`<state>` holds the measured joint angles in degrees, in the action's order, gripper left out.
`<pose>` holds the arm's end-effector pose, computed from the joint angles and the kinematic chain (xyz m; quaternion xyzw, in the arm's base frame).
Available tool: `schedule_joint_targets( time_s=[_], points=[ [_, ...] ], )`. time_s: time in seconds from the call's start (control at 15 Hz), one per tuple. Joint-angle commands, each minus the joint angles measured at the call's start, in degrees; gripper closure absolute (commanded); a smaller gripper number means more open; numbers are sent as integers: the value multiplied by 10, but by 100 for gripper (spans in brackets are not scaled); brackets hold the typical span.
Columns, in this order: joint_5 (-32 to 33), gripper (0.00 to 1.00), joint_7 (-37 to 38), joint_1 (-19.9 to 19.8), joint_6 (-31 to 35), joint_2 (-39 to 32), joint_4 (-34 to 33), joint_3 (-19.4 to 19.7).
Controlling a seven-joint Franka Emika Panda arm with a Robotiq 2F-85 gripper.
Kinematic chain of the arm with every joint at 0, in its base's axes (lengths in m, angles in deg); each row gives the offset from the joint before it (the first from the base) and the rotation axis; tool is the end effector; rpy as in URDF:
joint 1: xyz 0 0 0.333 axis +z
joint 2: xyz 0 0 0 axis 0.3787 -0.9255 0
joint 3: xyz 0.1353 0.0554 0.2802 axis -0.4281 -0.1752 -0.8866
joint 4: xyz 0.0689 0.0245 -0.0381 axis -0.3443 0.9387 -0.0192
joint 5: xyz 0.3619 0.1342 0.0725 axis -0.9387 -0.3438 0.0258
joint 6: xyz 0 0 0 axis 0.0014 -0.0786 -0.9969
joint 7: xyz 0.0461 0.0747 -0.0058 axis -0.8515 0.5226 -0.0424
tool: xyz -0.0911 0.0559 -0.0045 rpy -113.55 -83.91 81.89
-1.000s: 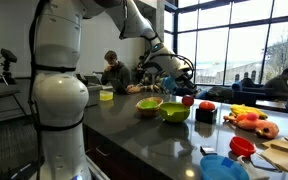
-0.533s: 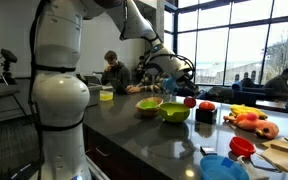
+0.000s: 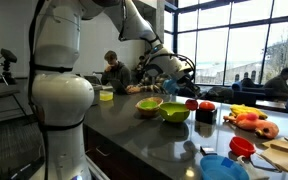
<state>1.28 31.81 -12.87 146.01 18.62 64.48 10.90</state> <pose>0.5001 -0.1480 0.3630 0.8611 -0.3061 0.3992 0.0739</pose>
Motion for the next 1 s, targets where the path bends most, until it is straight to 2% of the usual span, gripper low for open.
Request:
schedule_joint_targets(
  time_s=[0.0,0.2,0.67,0.73,0.8,0.87,0.93],
  points=[
    [9,67,7,52,2,43,45,40],
    [4,48,34,48,-1,61,71,20],
    [8,2,92,18,-75,88,81,41],
    [-1,0,94,10,-99,98,84,47],
    [82,0,186,-53,-134,118,117,7],
    [20,4,113,5,-88,68,72,35],
    [52,0,149,-20,-109,77,82,26]
  ],
)
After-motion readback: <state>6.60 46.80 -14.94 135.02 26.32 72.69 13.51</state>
